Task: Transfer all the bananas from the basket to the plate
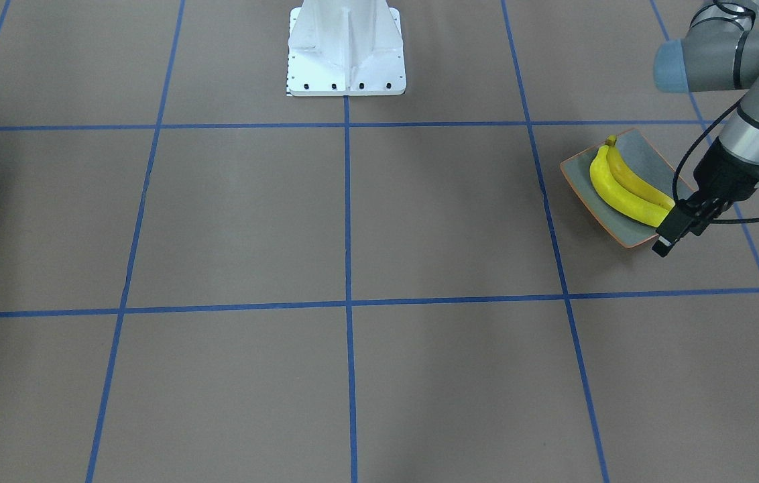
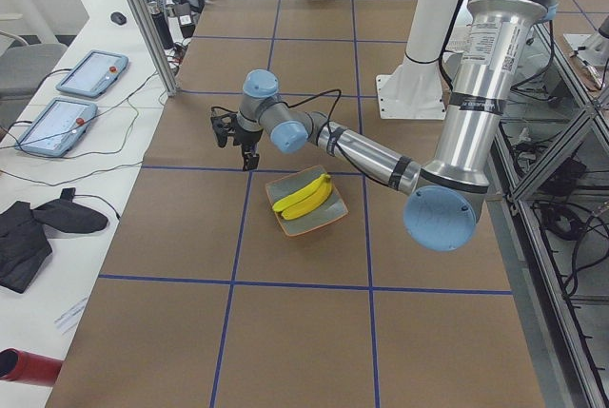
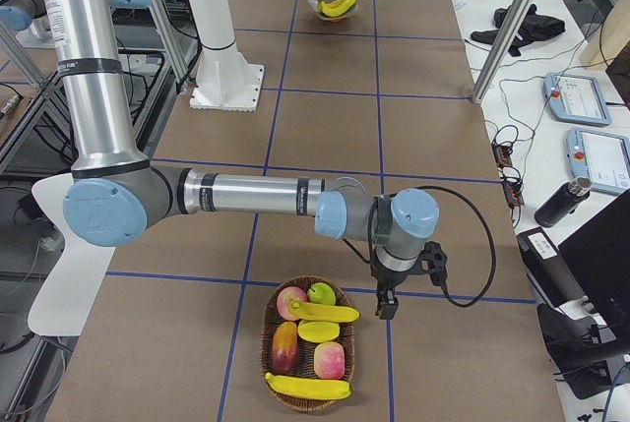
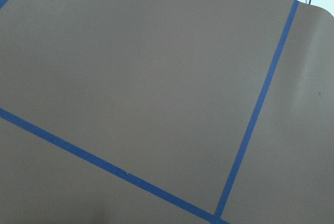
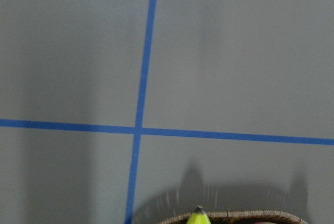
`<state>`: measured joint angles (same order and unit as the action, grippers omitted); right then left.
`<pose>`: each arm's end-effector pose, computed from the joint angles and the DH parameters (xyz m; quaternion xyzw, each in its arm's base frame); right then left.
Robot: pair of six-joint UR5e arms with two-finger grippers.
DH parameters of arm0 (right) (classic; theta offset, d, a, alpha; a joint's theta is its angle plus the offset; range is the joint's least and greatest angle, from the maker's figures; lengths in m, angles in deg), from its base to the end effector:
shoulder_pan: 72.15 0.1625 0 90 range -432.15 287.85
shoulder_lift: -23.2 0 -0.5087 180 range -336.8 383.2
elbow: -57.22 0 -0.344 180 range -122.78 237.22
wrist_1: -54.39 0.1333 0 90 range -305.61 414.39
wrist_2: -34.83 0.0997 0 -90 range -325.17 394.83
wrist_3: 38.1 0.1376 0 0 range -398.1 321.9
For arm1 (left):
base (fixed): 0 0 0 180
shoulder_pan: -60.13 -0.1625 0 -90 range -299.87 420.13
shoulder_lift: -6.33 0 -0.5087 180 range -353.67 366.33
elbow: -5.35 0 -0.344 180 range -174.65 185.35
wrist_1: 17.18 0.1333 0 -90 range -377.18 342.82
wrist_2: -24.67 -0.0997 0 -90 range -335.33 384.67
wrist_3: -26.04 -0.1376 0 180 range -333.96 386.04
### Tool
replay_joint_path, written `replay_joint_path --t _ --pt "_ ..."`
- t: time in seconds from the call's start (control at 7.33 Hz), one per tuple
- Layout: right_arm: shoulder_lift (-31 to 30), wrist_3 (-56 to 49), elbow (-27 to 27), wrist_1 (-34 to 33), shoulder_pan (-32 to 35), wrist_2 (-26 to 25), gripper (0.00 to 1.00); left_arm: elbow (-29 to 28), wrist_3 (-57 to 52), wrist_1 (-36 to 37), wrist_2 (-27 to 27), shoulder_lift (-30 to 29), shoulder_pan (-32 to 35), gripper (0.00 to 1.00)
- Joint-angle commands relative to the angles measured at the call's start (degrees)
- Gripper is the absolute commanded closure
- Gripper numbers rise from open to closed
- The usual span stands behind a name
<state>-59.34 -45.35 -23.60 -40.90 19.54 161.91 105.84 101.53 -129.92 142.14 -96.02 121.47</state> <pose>0.0649 -0.4937 0.7983 -0.0331 -0.3209 -0.0265 0.9462 0.2182 -0.5449 0.5401 0.0586 0.4314 -0.2715 0.8584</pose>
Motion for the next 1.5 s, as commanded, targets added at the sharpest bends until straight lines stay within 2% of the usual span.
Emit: replay_joint_path --t 0.0,0.14,0.27,0.68,1.37 --pt "-3.15 -1.80 1.37 -0.59 0.77 2.28 0.00 -1.16 0.09 0.06 -0.05 -1.69 -0.08 0.00" --pt "-2.81 -1.19 3.03 -0.51 0.68 5.08 0.00 -2.04 0.35 -0.02 -0.05 -2.58 -0.08 0.00" --pt "-1.06 -0.93 5.83 -0.25 0.33 5.54 0.00 -2.14 0.70 0.06 -0.05 -2.93 -0.08 0.00" --pt "0.10 -0.66 7.70 -0.16 -3.18 7.56 0.00 -2.57 0.71 -0.02 -0.05 -3.38 -0.16 0.00" --pt "0.10 -0.75 10.69 0.37 -4.94 7.57 0.00 -3.37 0.53 -0.46 -0.05 -3.64 -0.34 0.00"
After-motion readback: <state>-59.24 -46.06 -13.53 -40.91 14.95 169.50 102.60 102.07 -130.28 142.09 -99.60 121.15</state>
